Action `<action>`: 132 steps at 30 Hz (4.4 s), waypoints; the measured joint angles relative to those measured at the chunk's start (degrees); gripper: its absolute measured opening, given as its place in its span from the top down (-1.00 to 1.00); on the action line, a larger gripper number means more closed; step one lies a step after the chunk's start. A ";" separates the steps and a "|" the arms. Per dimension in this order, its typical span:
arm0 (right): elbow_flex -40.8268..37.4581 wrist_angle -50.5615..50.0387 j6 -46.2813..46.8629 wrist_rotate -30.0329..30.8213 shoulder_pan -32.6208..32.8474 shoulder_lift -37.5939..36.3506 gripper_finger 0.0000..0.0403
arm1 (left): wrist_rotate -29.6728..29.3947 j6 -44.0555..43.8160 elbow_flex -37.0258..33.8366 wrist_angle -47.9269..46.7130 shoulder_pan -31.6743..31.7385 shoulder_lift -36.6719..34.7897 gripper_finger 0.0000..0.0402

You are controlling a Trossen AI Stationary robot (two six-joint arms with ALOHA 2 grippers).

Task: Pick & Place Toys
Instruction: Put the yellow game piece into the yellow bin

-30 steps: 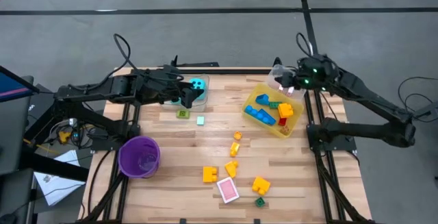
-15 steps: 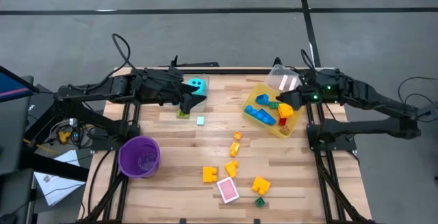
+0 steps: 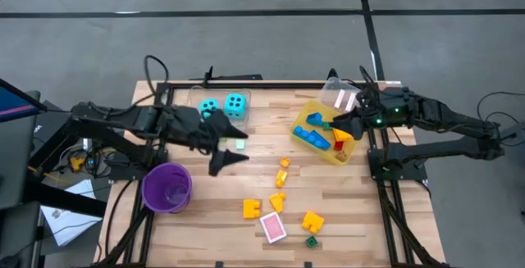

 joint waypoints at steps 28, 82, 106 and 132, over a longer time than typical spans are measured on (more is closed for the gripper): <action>0.00 7.08 -2.18 -6.34 1.43 -16.35 -0.08 | -8.37 9.24 7.56 -4.68 -19.44 32.38 -0.99; 0.02 6.60 -4.09 -7.57 1.43 -18.25 -0.08 | 1.85 -3.22 -8.22 -0.10 -14.36 40.65 -0.44; 0.02 4.25 4.66 -0.02 1.42 -8.94 -0.08 | -20.77 7.29 -8.31 -1.00 -2.01 21.39 -0.44; 9.95 20.94 12.70 -10.72 -0.46 34.40 -0.17 | -21.26 22.98 -8.31 8.46 4.01 16.96 -0.44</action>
